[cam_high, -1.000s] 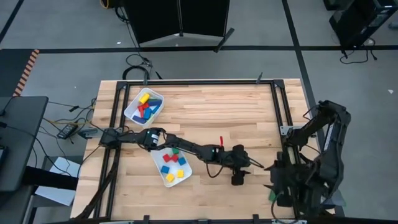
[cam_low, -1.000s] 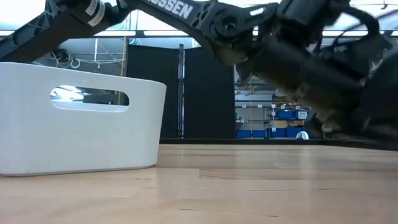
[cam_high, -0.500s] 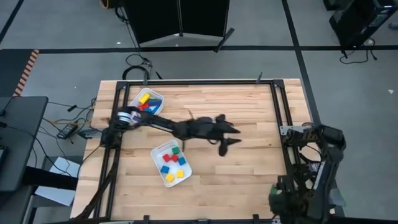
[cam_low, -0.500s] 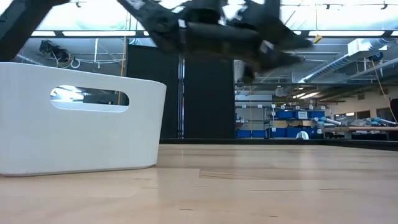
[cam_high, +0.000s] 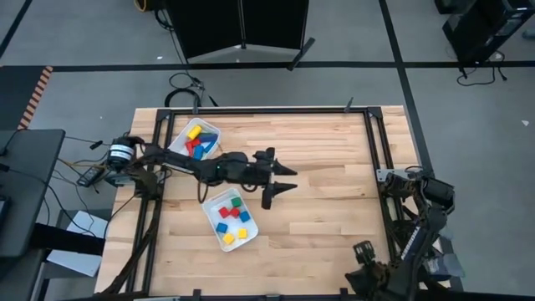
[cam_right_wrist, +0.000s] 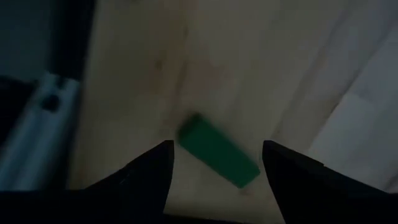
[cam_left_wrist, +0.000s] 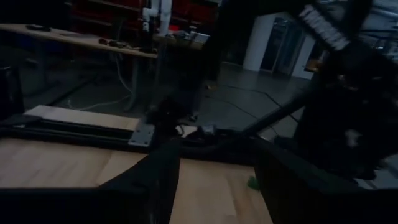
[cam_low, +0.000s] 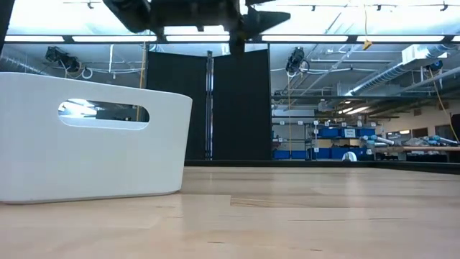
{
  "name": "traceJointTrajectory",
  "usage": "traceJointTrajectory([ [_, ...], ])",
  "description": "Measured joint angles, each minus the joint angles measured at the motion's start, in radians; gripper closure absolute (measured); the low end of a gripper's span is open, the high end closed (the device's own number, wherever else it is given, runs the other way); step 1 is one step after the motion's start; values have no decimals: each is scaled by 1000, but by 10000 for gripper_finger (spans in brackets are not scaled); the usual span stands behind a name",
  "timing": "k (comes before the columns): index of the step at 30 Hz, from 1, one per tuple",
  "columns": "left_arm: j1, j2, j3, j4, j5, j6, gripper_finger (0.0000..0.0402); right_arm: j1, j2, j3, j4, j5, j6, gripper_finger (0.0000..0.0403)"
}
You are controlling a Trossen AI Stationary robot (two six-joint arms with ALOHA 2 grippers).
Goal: Sort blocks by size
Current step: Put the green large block into the top white bin
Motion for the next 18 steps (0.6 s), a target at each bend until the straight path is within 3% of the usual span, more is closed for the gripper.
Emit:
traceJointTrajectory([
  [6, -52, -41, -53, -3, -2, 0, 195, -59, 0, -72, 25, -79, -207, 147],
  [16, -108, -64, -89, 8, -61, 26, 195, -41, -2, -165, 87, -150, -316, 146],
  [18, -110, -64, -89, 8, -62, 26, 195, -27, -2, -185, 92, -120, -321, 148],
])
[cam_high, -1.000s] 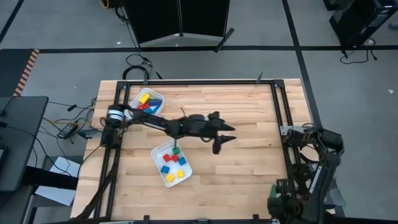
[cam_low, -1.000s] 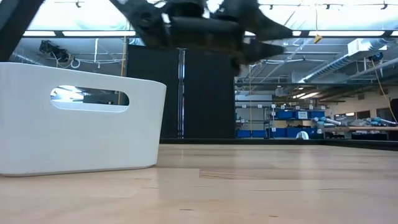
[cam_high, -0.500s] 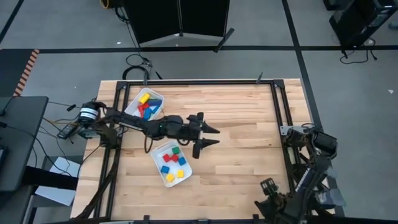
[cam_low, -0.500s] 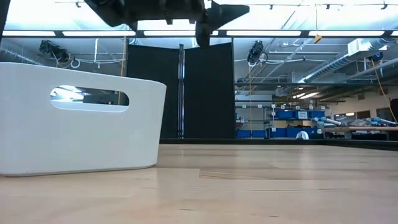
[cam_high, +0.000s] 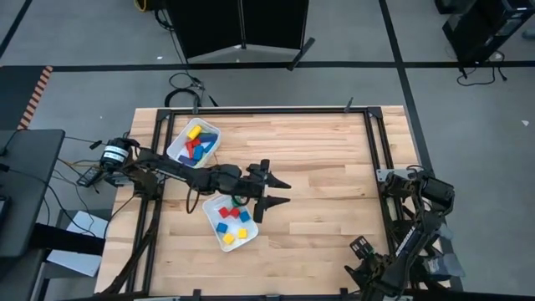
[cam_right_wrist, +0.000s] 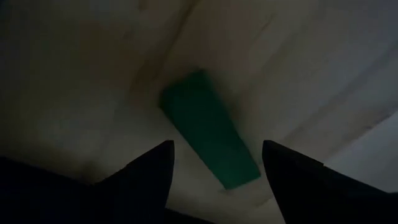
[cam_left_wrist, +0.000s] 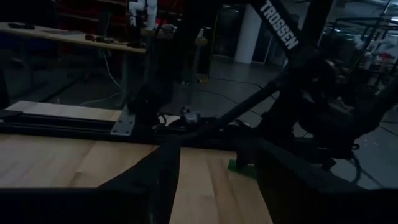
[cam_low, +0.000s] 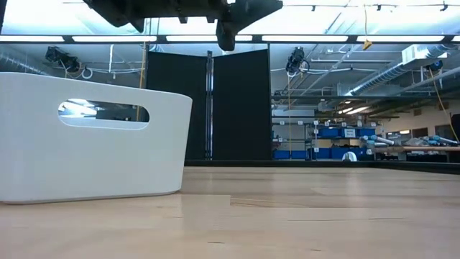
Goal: Sort blocks by size
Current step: Put the green large block into the top white bin
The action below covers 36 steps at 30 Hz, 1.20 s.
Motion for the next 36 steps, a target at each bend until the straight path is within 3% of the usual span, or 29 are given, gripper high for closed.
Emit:
traceJointTrajectory([
  [4, -1, 0, 0, 8, 1, 0, 195, 5, 0, -38, 37, 64, 1, 148],
  [12, -1, 0, 0, 9, 4, -3, 195, -1, -11, -111, 132, 31, -4, 162],
  [23, -1, -86, 2, 26, 62, -30, 195, -80, -6, -114, 159, -32, -8, 283],
  [29, -2, -238, 2, -98, 87, -32, 195, -121, 0, -89, 132, -36, -1, 286],
  [31, -2, -297, 3, -172, 86, -28, 195, -137, 1, -62, 95, 1, -3, 286],
  [36, -8, -467, 2, -360, 26, -17, 195, -200, -64, -7, 78, 257, -5, 286],
])
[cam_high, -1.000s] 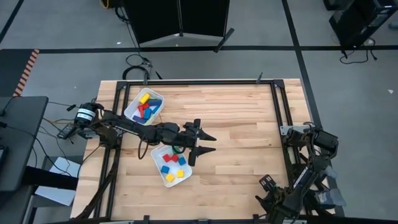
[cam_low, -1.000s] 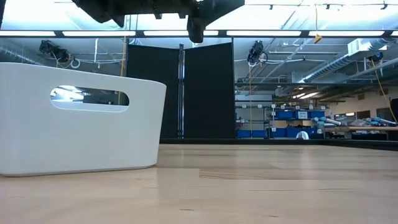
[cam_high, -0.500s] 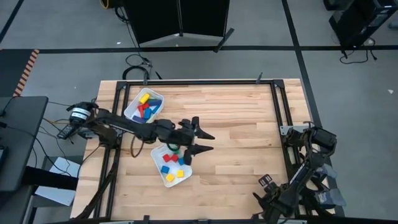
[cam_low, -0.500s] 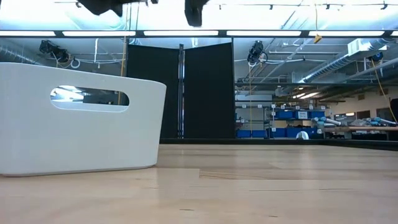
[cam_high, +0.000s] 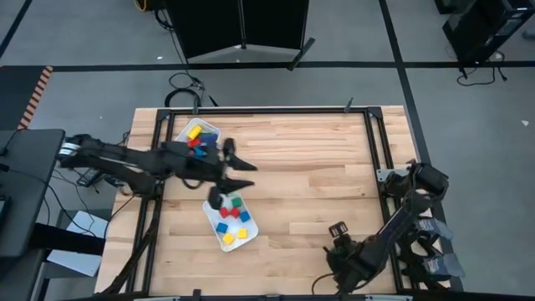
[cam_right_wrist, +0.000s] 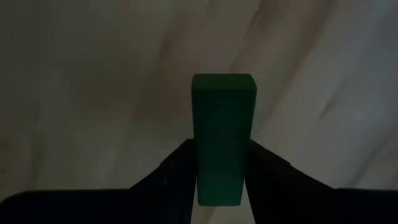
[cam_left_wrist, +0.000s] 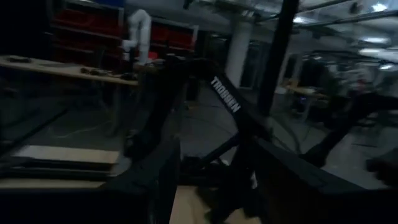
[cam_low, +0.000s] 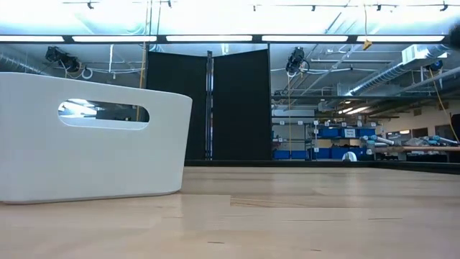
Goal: Sort blocks by size
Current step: Put the green large block into the top white bin
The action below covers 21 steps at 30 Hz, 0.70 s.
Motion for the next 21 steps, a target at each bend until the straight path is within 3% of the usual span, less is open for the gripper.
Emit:
traceJointTrajectory([
  [4, -8, -135, 1, -145, -82, 16, 195, -74, -61, 37, 0, 122, -72, 286],
  [7, -17, -228, 1, -232, -118, 15, 195, -160, -112, 51, 49, 301, -194, 286],
  [10, -26, -315, 1, -314, -165, 15, 195, -282, -155, 52, 213, 421, -374, 286],
  [13, -30, -390, 1, -414, -226, 14, 195, -440, -173, 52, 505, 445, -609, 286],
  [15, -33, -430, 1, -474, -265, 10, 195, -549, -164, 52, 766, 410, -760, 286],
  [17, -37, -464, 0, -526, -285, 0, 195, -657, -135, 52, 1053, 285, -861, 286],
  [21, -45, -511, 0, -569, -295, -9, 195, -855, -11, 60, 1595, 4, -857, 286],
])
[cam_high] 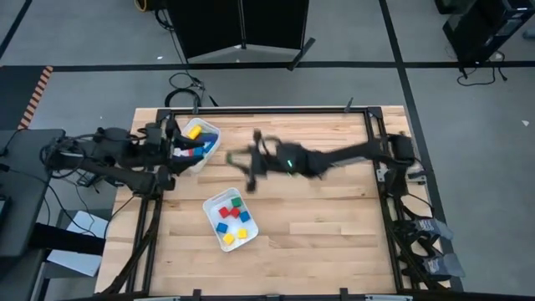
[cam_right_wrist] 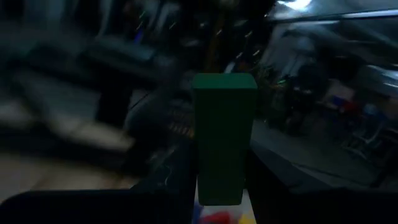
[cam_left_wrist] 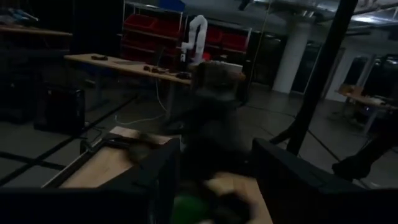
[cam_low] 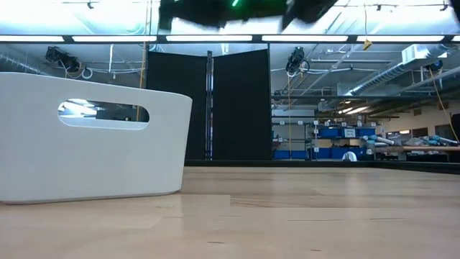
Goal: Sort blocks by size
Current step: Put the green large block into the top white bin
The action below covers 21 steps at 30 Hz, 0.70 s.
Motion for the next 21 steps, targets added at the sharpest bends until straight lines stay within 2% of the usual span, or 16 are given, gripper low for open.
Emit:
traceJointTrajectory([
  [2, -5, -19, 0, -8, -1, 0, 195, -79, 89, 46, 126, -61, 76, 286],
  [5, -13, -54, 0, -7, -1, 18, 195, -160, 236, 180, 165, -131, 192, 286],
  [10, -13, -97, 0, -7, -2, 53, 195, -210, 486, 470, 139, -152, 316, 286],
  [16, -13, -116, 0, -53, -2, 54, 195, -242, 708, 809, -20, -153, 462, 283],
  [18, -13, -116, 0, -68, -2, 53, 195, -248, 759, 897, -81, -153, 492, 251],
  [21, -13, -113, -1, -84, -2, 52, 195, -256, 806, 983, -146, -164, 503, 169],
])
